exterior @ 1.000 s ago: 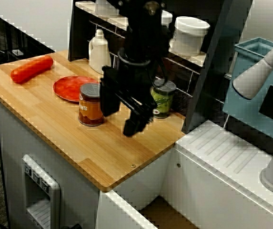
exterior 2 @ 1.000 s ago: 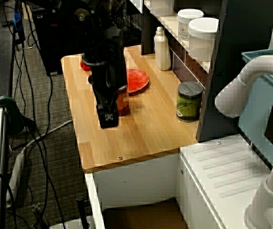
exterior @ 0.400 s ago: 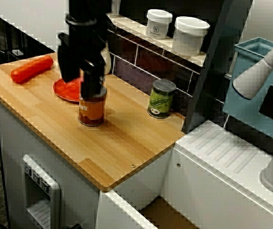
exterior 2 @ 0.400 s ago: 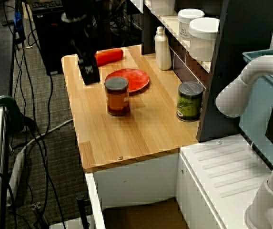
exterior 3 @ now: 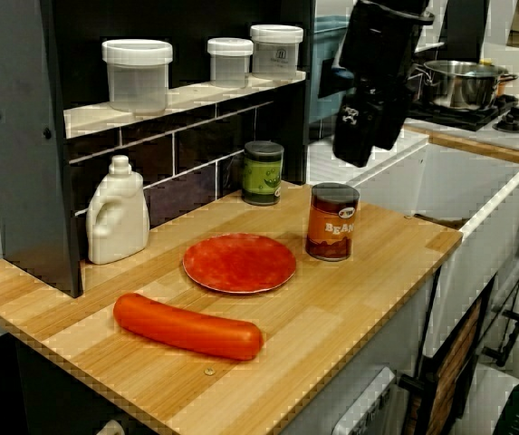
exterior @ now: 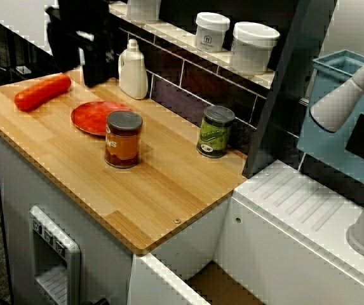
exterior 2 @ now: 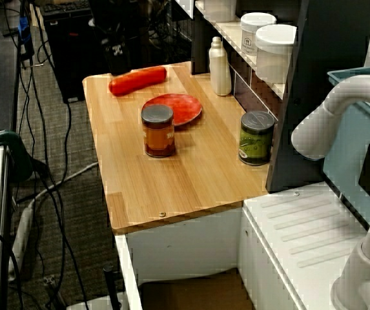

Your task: Push into sink

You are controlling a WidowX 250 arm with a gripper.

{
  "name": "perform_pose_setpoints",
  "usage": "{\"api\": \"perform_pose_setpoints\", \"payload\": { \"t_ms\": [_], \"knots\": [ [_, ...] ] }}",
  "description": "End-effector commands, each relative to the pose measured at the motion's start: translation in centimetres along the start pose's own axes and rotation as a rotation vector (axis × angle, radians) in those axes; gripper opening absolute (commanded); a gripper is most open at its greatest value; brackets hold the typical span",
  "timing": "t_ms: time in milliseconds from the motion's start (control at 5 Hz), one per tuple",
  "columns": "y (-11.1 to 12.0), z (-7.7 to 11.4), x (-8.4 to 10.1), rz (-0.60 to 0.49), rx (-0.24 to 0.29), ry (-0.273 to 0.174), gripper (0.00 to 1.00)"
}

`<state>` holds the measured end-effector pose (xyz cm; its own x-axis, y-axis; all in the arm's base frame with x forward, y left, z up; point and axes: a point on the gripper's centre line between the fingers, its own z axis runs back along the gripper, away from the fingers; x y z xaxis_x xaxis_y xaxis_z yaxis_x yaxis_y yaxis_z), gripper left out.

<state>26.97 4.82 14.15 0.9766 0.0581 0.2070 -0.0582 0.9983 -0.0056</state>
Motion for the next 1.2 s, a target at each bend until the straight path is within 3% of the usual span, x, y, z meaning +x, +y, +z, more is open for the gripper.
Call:
{"api": "perform_pose_setpoints", "payload": {
  "t_ms": [0,200,600,1000],
  "knots": [
    [3.8,-3.3,3.4,0.049,0.112,-0.029,1.0],
    [4.3,-4.8,4.9,0.027,0.148,-0.023,1.0],
    [5.0,-5.8,6.4,-0.007,0.145,0.012,1.0],
    [5.6,-4.6,5.4,-0.081,0.095,0.04,1.0]
  ]
}}
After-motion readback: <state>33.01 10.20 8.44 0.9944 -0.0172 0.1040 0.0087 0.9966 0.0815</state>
